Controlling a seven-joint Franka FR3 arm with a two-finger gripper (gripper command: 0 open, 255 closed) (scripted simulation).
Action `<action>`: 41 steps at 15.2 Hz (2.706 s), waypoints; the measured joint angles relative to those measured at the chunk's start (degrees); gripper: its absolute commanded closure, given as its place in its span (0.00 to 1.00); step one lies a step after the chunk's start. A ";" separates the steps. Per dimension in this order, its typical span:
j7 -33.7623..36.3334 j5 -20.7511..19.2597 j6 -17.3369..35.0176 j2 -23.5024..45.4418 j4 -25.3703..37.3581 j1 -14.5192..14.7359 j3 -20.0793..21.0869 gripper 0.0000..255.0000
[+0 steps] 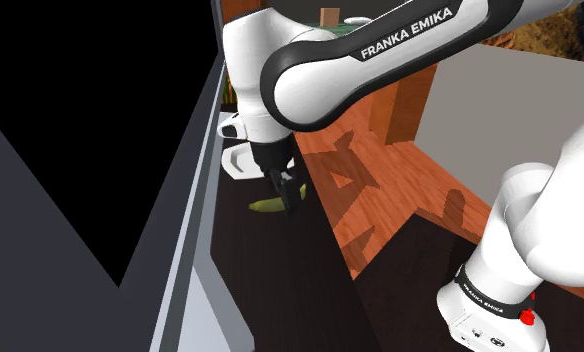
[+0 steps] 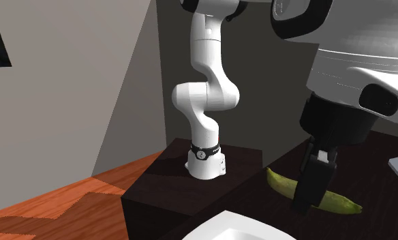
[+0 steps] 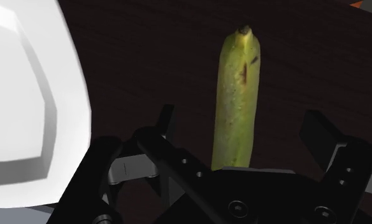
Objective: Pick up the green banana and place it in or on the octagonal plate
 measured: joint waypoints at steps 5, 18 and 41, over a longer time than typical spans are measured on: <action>0.00 -0.02 0.20 0.06 -0.13 -0.01 0.00 1.00; -0.14 0.04 -1.51 -0.33 1.22 -0.05 -0.09 1.00; -7.48 -3.23 -14.47 9.19 23.41 -3.83 -4.24 1.00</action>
